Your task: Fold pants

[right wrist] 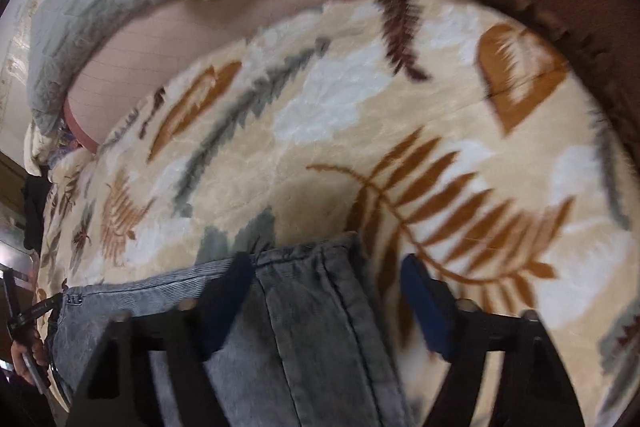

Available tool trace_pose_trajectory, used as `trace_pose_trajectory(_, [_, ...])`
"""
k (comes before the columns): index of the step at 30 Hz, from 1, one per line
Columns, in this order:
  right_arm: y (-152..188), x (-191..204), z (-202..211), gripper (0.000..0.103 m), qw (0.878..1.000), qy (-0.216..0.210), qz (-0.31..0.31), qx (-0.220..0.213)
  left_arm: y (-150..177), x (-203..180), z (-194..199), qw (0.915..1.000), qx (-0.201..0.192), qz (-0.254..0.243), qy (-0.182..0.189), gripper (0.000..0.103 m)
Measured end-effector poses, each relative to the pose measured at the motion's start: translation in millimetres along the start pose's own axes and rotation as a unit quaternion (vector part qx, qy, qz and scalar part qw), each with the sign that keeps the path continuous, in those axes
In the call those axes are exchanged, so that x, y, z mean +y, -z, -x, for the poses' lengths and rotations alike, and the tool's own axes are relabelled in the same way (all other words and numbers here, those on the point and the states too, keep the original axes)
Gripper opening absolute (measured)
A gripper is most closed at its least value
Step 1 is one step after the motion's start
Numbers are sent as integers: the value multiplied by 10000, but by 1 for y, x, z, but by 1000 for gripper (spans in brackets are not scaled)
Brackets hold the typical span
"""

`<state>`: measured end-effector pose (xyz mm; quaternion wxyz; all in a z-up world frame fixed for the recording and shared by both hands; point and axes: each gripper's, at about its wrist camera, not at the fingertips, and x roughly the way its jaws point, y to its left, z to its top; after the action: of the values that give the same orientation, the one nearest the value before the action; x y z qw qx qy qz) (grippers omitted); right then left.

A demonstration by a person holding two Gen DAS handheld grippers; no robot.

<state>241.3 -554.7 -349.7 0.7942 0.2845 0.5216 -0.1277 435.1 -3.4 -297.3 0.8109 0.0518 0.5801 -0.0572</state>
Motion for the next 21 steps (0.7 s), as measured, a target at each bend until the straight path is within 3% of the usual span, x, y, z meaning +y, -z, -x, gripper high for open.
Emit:
trace_pose_trajectory(1, [0, 3, -4, 49, 9999, 90, 80, -1, -1, 0, 2, 10000, -35, 7, 5, 9])
trace_pose_trajectory(3, [2, 12, 7, 32, 9991, 124, 290, -271, -2, 2, 10, 9999, -151, 34, 42, 8])
trace_pose_trajectory(4, [4, 14, 15, 13, 9985, 149, 362, -371, -2, 4, 14, 9998, -192, 44, 97, 7])
trace_pose_trajectory(9, [22, 14, 81, 12, 9948, -236, 422, -898, 13, 13, 64, 9958, -712, 36, 575, 7])
trace_pose_trajectory(13, [58, 10, 145, 12, 9882, -470, 556, -1345, 42, 20, 118, 9884, -1245, -155, 859, 6])
trace_pose_trajectory(17, [117, -8, 197, 12, 9837, -694, 447, -1599, 104, 44, 173, 9811, -1697, -311, 880, 2])
trace_pose_trajectory(19, [155, -18, 217, 12, 9819, -923, 394, -1603, 137, 58, 185, 9794, -1691, -298, 1061, 2])
trace_pose_trajectory(21, [193, -28, 230, 12, 9823, -975, 396, -1547, 169, 67, 190, 9811, -1671, -348, 915, 2])
